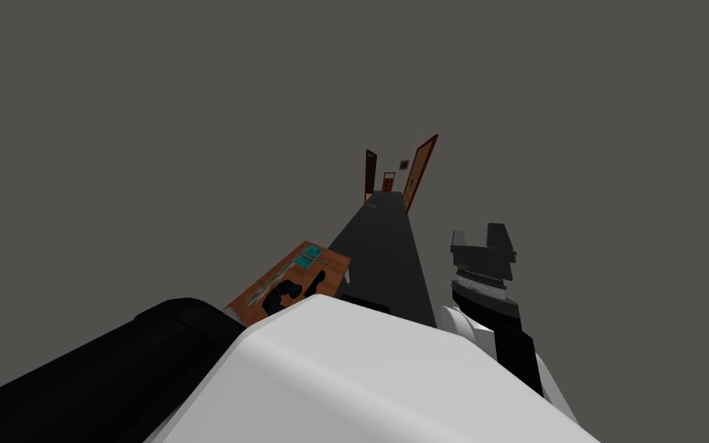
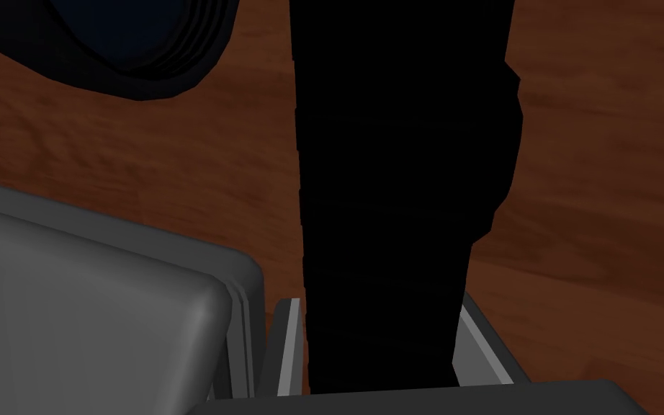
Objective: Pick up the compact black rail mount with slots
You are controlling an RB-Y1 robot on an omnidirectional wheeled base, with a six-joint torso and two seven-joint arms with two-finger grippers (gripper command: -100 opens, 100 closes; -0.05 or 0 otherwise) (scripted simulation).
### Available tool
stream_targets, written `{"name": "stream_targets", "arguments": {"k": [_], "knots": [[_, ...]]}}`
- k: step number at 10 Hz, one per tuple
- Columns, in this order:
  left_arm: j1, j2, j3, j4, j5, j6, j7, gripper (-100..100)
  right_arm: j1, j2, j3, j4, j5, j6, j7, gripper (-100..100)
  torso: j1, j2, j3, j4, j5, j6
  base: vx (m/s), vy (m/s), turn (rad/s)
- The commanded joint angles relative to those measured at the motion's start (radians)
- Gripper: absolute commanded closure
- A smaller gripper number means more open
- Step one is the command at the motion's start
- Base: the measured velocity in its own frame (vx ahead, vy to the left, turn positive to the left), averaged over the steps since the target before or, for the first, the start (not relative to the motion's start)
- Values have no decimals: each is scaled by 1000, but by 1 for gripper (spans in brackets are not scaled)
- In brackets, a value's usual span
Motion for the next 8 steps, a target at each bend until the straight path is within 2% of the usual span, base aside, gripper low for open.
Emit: {"name": "stream_targets", "arguments": {"k": [1, 2, 3, 5, 6, 7, 8], "knots": [[-50, 11, 50, 15, -1, 50, -50, 100, 0, 0, 0, 0, 0, 0, 0, 0, 0, 0, 0, 0, 0, 0, -91, -54, 48], [-52, 11, 62, 15, -1, 52, -56, 100, 0, 0, 0, 0, 0, 0, 0, 0, -1, 2, 1, 0, 0, 0, -81, -46, 35], [-87, 19, 108, 17, -10, 99, -89, 100, 0, 0, 0, 0, 0, 0, 0, 0, 0, 2, 1, 0, 0, 0, -79, -62, 46], [-94, 19, 116, 17, -10, 99, -102, 100, 0, 0, 0, 0, 0, 0, 0, 0, -1, 1, 1, 0, 0, 0, -52, -45, 15], [-136, 27, 161, 20, -19, 141, -147, 100, 0, 0, 0, 0, 0, 0, 0, 0, 0, -1, 0, 0, 0, 0, -77, -51, 62], [-136, 27, 170, 20, -19, 145, -147, 100, 0, 0, 0, 0, 0, 0, 0, 0, 0, 1, 0, 0, 0, 0, -75, -48, 20], [-178, 34, 210, 22, -28, 187, -189, 100, 0, 0, 0, 0, 0, 0, 0, 0, -1, 1, 1, 0, 0, 0, -91, -59, 47]]}}
